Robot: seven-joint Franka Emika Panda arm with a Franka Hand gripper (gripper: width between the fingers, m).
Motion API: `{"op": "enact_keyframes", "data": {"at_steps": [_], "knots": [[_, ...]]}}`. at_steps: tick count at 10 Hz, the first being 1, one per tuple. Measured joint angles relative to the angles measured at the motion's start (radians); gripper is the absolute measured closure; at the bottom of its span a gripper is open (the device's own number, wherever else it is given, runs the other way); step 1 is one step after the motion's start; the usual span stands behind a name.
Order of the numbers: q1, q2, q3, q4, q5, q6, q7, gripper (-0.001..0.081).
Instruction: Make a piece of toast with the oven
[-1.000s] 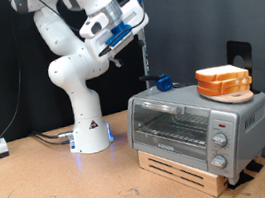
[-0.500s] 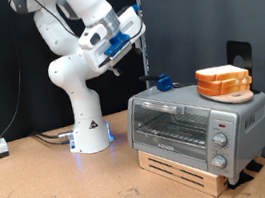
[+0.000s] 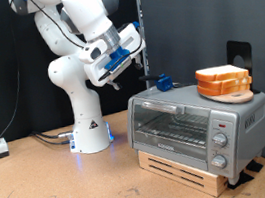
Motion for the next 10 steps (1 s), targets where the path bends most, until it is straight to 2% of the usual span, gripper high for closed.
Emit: {"op": "enact_keyframes", "data": {"at_steps": [3, 7, 10], "knots": [[0.0, 0.031, 0.009, -0.061, -0.017, 0.115, -0.002, -0.0003], [0.03, 0.151, 0.02, -0.08, -0.016, 0.252, -0.003, -0.0003], [0.062, 0.213, 0.02, -0.081, -0.001, 0.277, -0.011, -0.0003]]}}
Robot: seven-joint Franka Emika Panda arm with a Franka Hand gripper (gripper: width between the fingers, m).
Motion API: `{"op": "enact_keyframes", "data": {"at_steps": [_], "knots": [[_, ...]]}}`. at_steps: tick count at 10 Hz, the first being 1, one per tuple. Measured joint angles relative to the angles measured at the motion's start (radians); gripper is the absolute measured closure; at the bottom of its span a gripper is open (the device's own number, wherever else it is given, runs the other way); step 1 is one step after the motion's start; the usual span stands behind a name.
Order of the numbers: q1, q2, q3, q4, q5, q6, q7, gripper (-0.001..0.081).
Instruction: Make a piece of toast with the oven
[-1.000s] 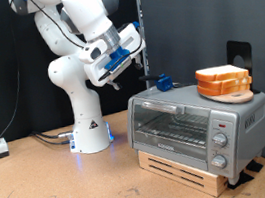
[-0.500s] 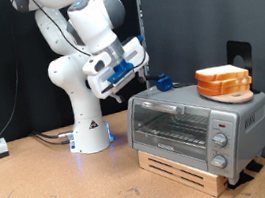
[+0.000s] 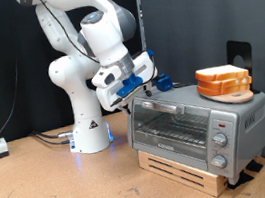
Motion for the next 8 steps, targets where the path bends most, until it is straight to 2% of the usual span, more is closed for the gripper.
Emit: {"op": "enact_keyframes", "data": {"at_steps": [2, 4, 8], "knots": [[0.005, 0.017, -0.001, -0.004, 0.002, 0.0, -0.012, -0.0003], [-0.011, 0.035, -0.002, -0.01, -0.018, 0.023, -0.012, -0.0003], [-0.097, 0.085, -0.023, 0.014, -0.071, 0.061, -0.011, -0.0003]]}}
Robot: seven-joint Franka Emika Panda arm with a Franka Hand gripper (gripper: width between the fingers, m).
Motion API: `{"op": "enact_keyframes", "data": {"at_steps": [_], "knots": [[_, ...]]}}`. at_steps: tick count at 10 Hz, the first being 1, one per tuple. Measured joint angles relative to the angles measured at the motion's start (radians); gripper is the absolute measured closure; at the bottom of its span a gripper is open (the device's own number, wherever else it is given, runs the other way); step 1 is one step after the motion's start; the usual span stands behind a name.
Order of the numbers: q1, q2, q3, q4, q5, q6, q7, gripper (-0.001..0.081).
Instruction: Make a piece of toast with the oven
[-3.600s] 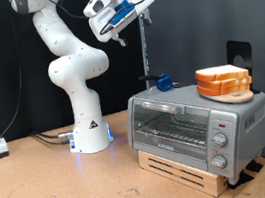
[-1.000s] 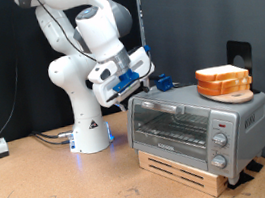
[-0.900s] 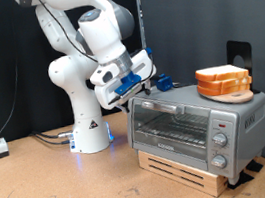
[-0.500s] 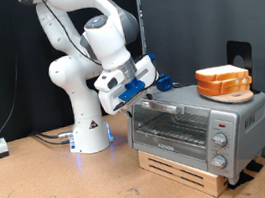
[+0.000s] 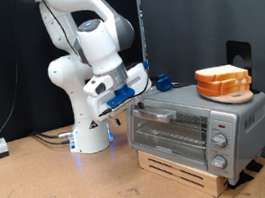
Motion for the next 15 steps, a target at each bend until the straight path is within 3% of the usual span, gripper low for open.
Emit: {"op": "enact_keyframes", "data": {"at_steps": [8, 12, 15], "knots": [[-0.031, 0.176, -0.055, 0.059, 0.006, 0.119, -0.032, -0.0003], [-0.013, 0.282, -0.056, 0.112, 0.136, 0.162, -0.103, -0.0003], [0.013, 0.305, -0.054, 0.146, 0.209, 0.161, -0.159, -0.0003]]}}
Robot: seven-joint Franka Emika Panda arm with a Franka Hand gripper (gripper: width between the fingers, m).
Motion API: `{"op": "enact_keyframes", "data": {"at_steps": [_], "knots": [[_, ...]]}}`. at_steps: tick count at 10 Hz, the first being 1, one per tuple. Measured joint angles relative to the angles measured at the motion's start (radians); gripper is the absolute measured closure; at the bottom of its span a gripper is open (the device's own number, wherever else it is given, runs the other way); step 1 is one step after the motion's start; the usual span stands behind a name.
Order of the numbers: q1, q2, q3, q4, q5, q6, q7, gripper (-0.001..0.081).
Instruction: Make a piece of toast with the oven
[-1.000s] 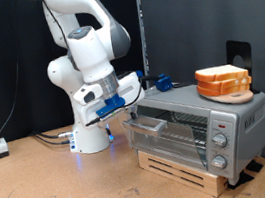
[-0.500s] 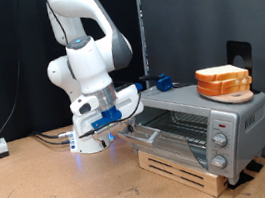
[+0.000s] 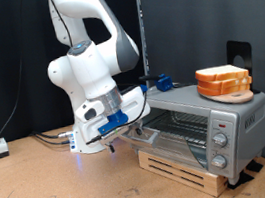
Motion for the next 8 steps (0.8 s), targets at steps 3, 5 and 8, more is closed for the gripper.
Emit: {"op": "enact_keyframes", "data": {"at_steps": [3, 5, 8], "knots": [[-0.005, 0.019, 0.001, 0.005, -0.043, 0.016, 0.021, -0.0003], [-0.023, 0.06, 0.001, 0.007, -0.116, 0.076, 0.065, -0.0003], [-0.045, 0.148, -0.005, 0.017, -0.136, 0.158, 0.064, -0.0003]]}}
